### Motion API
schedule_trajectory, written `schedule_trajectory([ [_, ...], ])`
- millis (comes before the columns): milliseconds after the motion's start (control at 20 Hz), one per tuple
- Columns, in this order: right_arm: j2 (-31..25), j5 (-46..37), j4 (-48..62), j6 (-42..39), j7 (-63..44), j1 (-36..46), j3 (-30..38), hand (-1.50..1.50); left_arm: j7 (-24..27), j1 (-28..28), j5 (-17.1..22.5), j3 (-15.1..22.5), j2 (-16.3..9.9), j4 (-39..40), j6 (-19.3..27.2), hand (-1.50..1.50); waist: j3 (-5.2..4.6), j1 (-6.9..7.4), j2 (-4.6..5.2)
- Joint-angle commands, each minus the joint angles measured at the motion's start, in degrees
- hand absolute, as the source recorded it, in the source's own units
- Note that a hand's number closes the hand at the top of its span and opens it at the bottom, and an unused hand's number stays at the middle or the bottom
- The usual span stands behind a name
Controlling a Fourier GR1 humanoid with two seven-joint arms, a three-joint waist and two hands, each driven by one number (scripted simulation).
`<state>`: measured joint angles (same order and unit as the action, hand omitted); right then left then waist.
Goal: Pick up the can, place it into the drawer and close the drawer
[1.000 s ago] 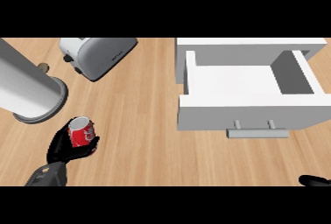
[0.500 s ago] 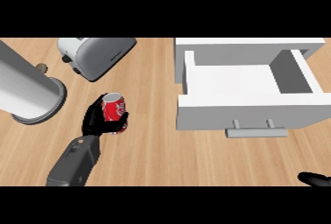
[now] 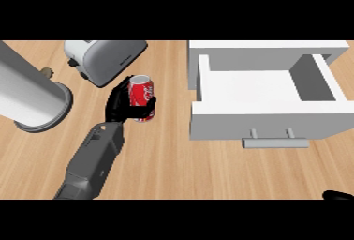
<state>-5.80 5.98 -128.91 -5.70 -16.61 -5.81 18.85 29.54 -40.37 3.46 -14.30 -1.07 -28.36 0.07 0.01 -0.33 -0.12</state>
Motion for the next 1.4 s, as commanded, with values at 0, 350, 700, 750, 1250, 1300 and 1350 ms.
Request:
schedule_trajectory([
  [0, 1.7, -2.3, 0.7, 0.6, 1.7, -1.3, -0.9, -1.50, -6.4, -1.9, -0.7, 2.7, 0.2, -7.2, 1.7, 1.50, 0.03, 0.44, -0.11],
  [350, 3.6, -4.6, 0.8, 0.1, 3.8, -2.6, -4.0, -1.50, -21.6, -8.2, 6.5, 14.0, 1.1, -18.3, 9.1, 1.50, 0.07, -0.01, -0.32],
  [700, -1.8, 0.6, -0.3, 0.7, -4.1, 3.7, 0.6, -1.50, -28.5, -16.9, 6.7, 14.9, 1.1, -19.7, 14.5, 1.50, -0.01, -0.67, 0.23],
  [750, -0.1, -0.7, 2.4, -0.1, 1.9, 1.0, 0.7, -1.50, -34.6, -15.9, 6.2, 16.5, 1.1, -26.8, 14.5, 1.50, 0.03, 0.00, -0.03],
  [1250, -1.9, 0.1, 2.4, 1.7, -2.9, 5.5, 1.6, -1.50, -39.0, -31.8, 9.7, 20.4, 1.1, -16.3, 21.4, 1.50, 0.02, -1.09, 0.34],
  [1300, -0.1, -1.5, -2.5, 2.0, -4.3, 3.4, -1.6, -1.50, -40.0, -33.0, 10.2, 21.0, 1.1, -15.3, 21.7, 1.50, 0.01, -1.26, 0.29],
  [1350, -0.2, -2.4, 2.2, 0.6, 1.1, 3.0, -0.8, -1.50, -40.9, -35.9, 10.1, 20.9, 1.1, -13.9, 22.7, 1.50, 0.05, -1.36, 0.39],
])
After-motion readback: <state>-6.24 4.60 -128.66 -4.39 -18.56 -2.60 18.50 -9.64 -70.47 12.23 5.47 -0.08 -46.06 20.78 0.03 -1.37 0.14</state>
